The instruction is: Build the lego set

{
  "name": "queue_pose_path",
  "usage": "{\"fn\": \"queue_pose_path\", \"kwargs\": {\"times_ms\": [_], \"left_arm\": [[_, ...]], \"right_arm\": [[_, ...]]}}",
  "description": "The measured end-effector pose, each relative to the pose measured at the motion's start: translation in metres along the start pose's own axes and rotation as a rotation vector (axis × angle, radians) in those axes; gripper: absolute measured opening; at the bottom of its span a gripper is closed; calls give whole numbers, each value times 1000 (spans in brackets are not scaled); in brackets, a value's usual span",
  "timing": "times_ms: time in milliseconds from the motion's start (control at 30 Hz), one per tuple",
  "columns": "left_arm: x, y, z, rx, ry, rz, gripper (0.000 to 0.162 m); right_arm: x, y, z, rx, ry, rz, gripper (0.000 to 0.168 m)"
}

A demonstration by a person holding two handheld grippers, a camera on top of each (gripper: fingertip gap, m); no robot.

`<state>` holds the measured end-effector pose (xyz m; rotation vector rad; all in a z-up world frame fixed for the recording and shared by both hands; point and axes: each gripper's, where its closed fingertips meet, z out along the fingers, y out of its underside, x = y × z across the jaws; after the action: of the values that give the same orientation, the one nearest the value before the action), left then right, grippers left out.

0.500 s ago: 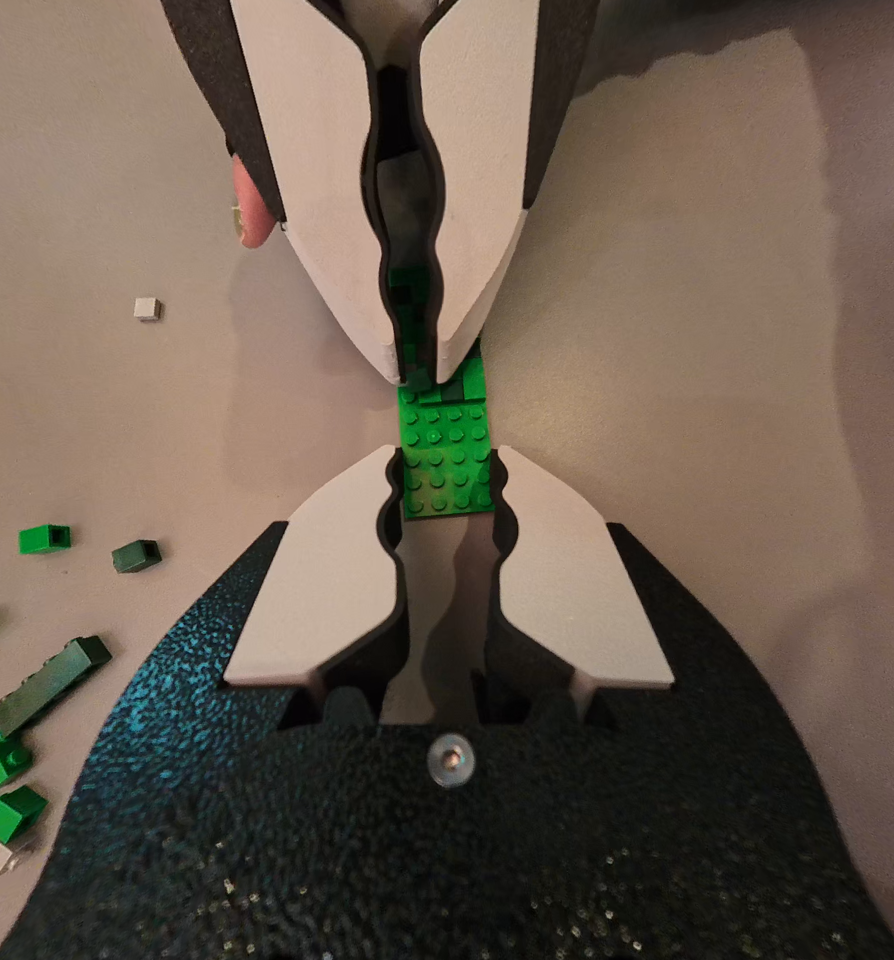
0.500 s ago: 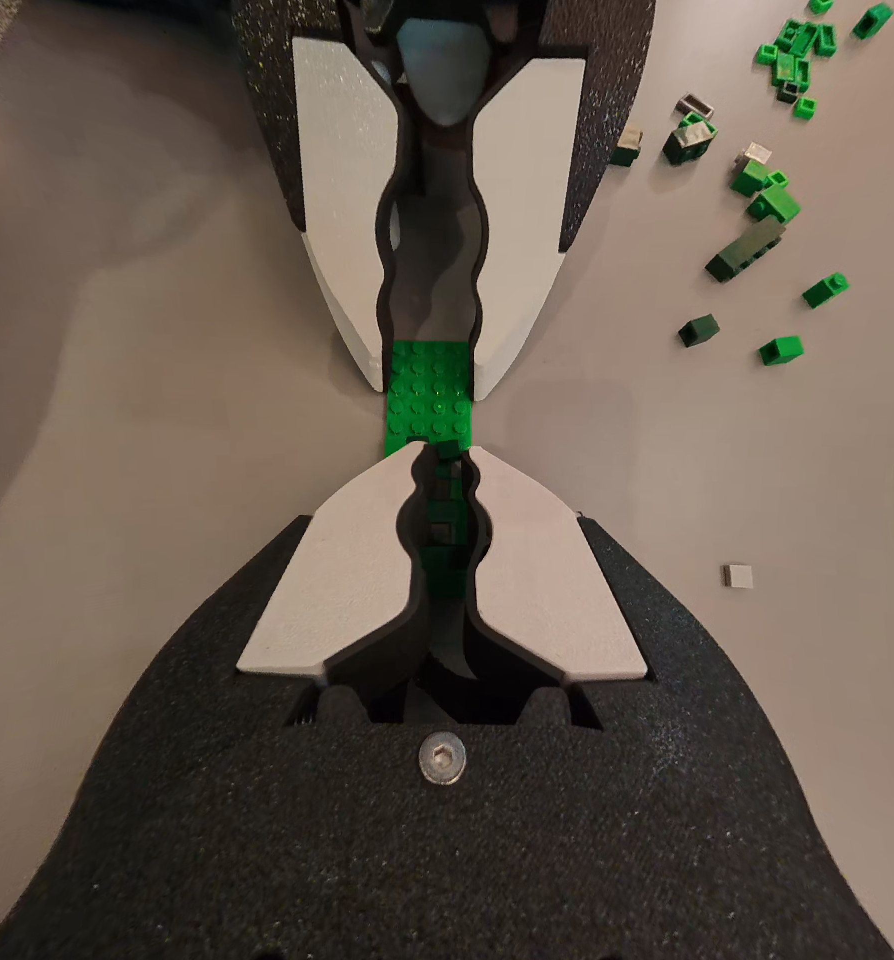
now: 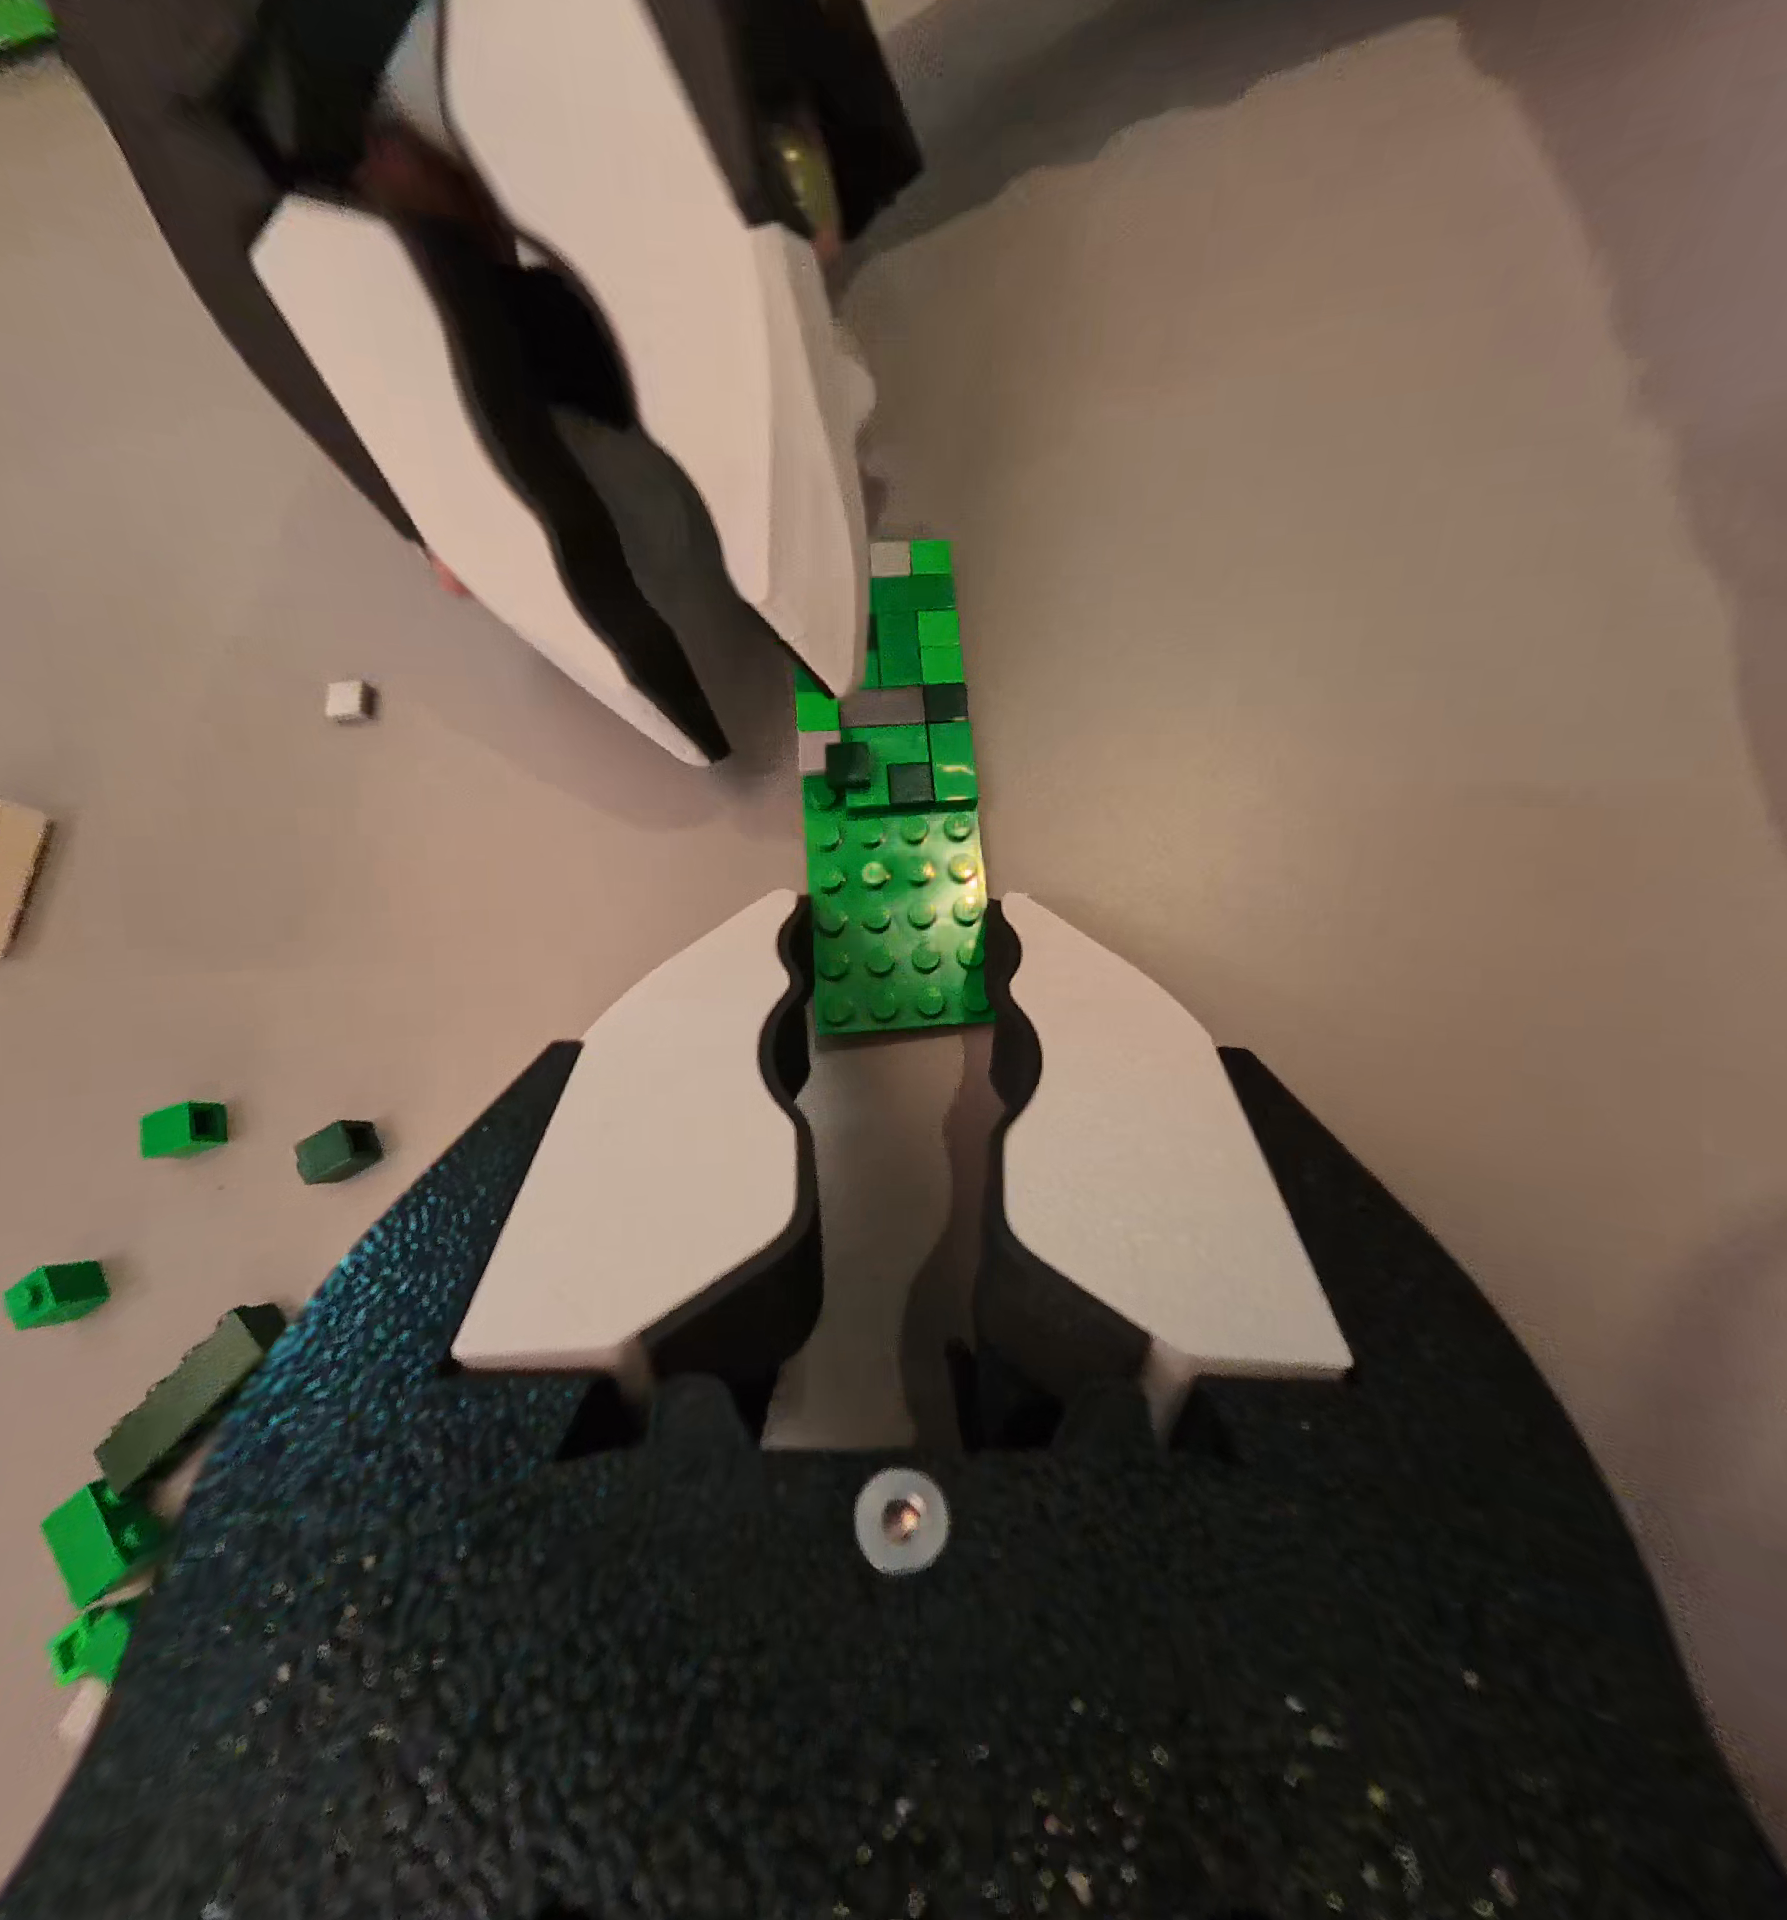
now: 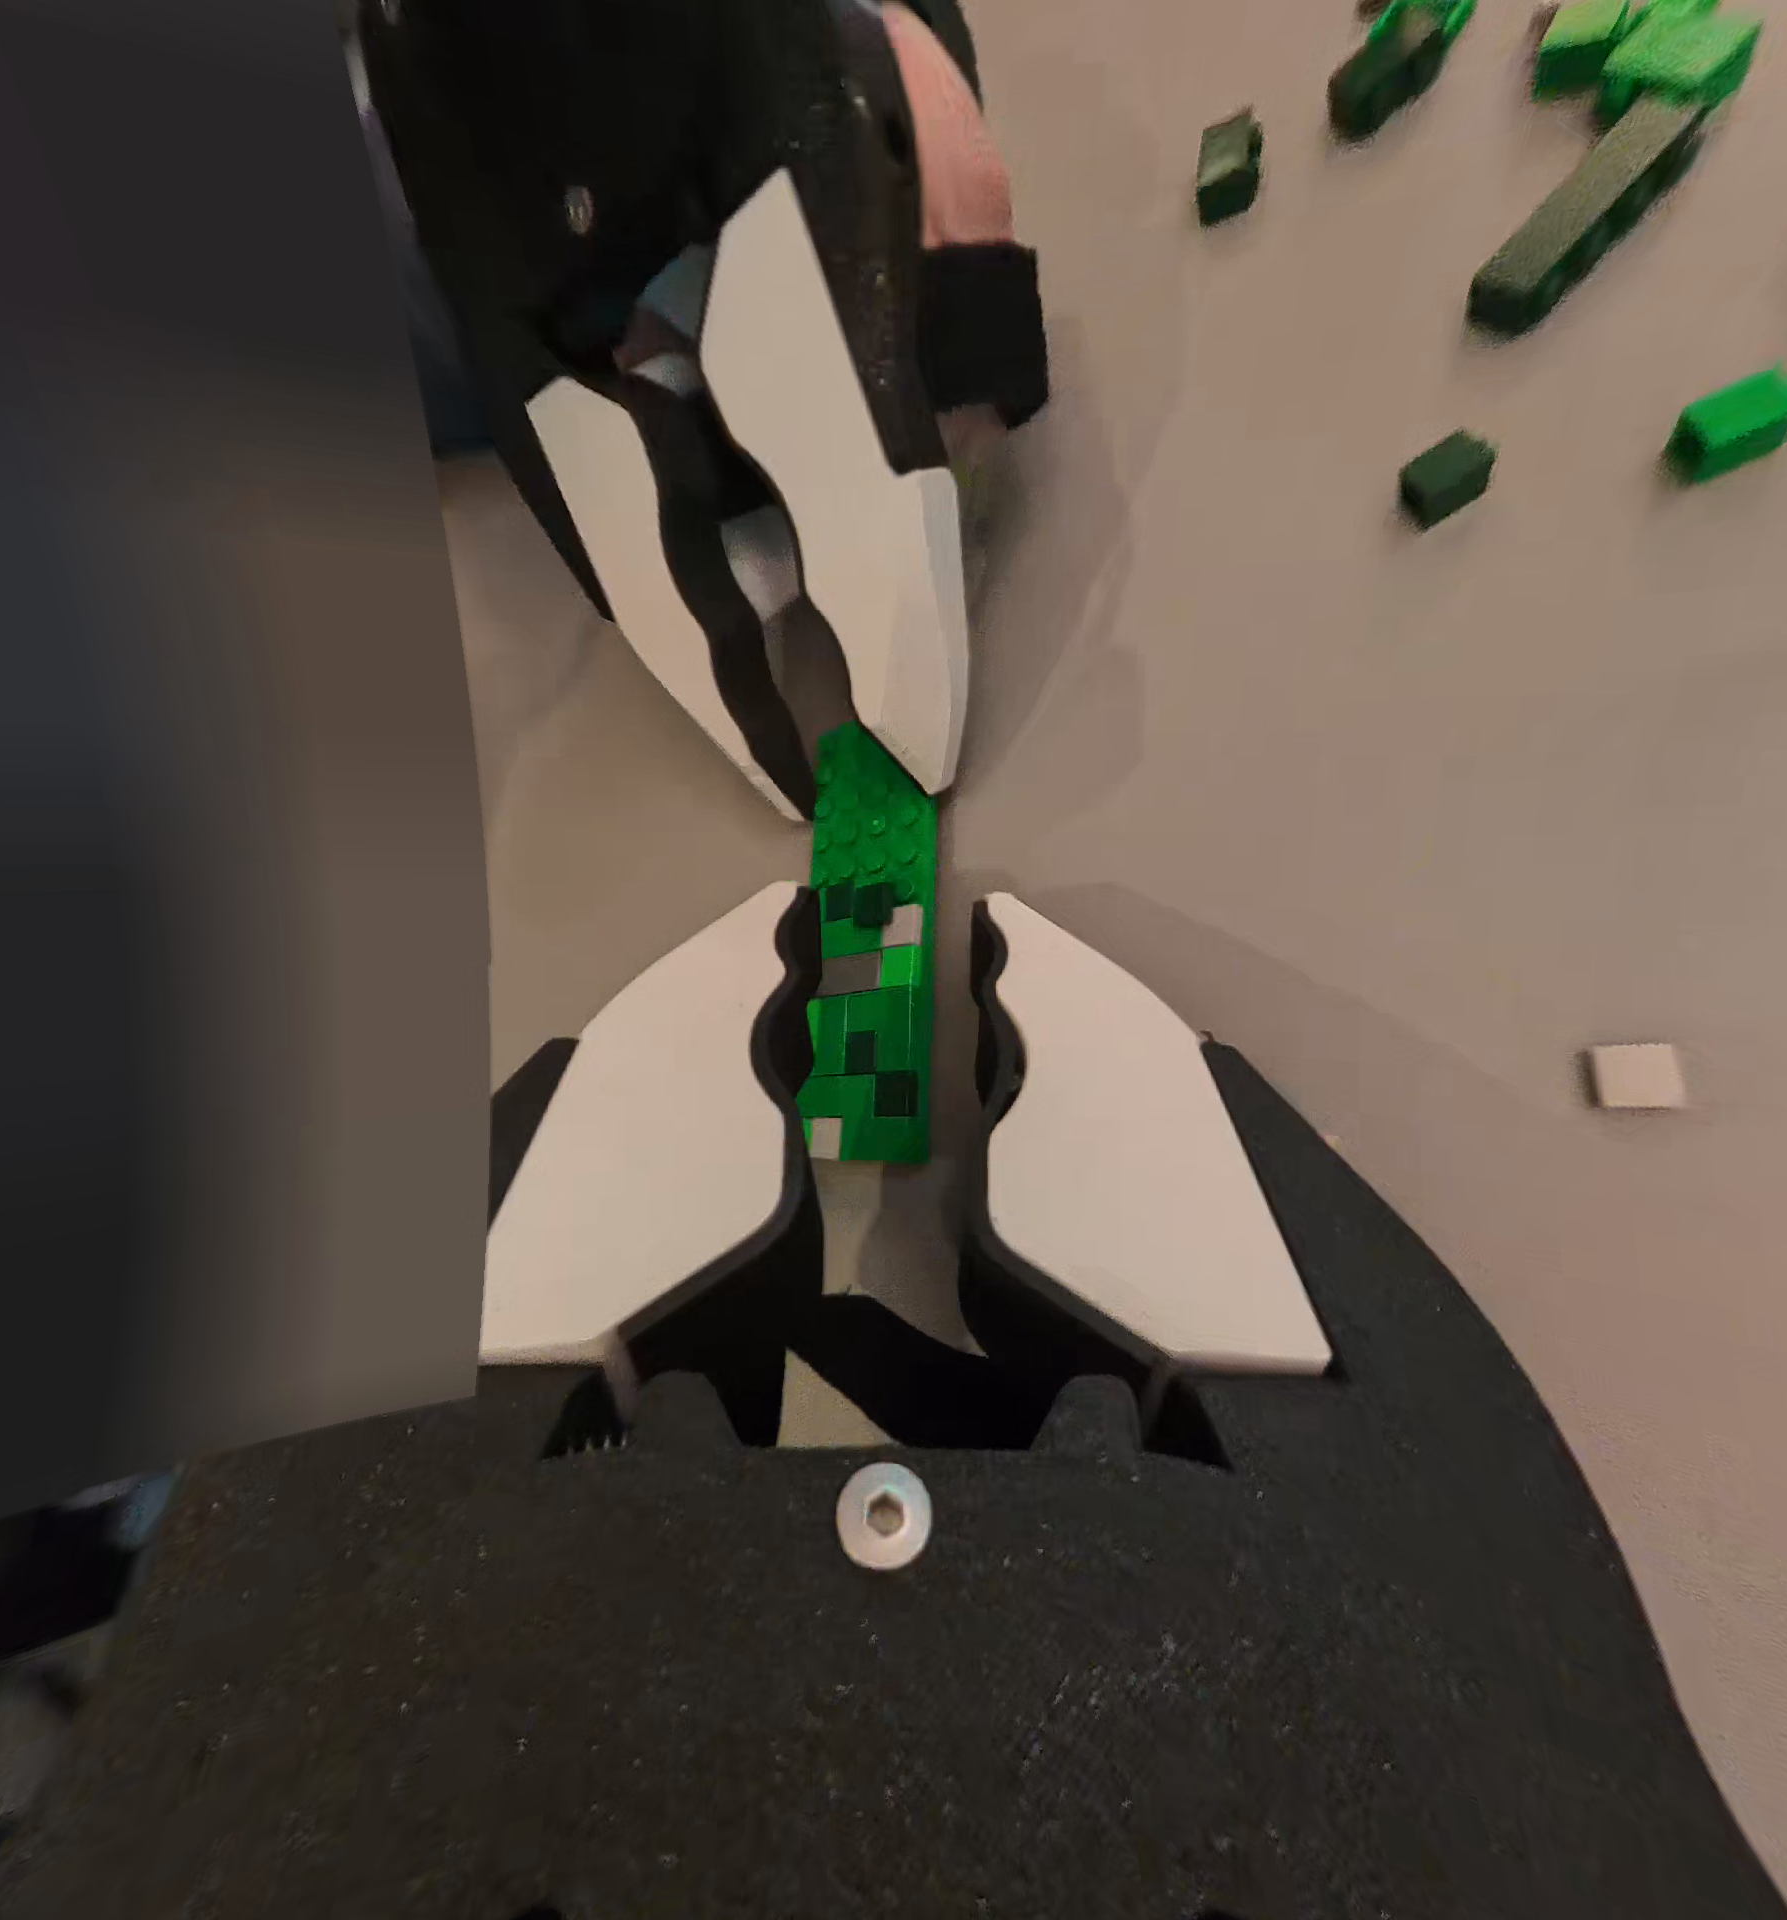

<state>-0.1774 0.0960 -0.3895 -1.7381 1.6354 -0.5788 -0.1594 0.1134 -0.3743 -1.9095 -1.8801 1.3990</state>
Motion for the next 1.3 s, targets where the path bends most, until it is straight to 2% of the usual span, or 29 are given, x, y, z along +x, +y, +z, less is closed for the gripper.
{"fn": "queue_pose_path", "kwargs": {"times_ms": [33,233,433,600,800,1067,1300], "left_arm": [[0,-1,0,6,-10,24,31],[4,-4,1,30,-3,57,31],[8,-11,-1,57,3,76,31],[9,-17,-5,89,3,78,31],[10,-25,-12,121,-5,83,31],[10,-29,-15,138,-14,87,31],[10,-31,-18,148,-20,95,31]], "right_arm": [[-1,0,0,-9,-49,48,27],[-13,0,0,-98,-247,205,29],[-19,7,3,-233,-288,238,24],[-16,8,-1,-258,-280,265,30],[-30,3,-4,-249,-372,302,33],[-34,3,0,-269,-391,298,14],[-36,2,-1,-245,-407,311,12]]}}
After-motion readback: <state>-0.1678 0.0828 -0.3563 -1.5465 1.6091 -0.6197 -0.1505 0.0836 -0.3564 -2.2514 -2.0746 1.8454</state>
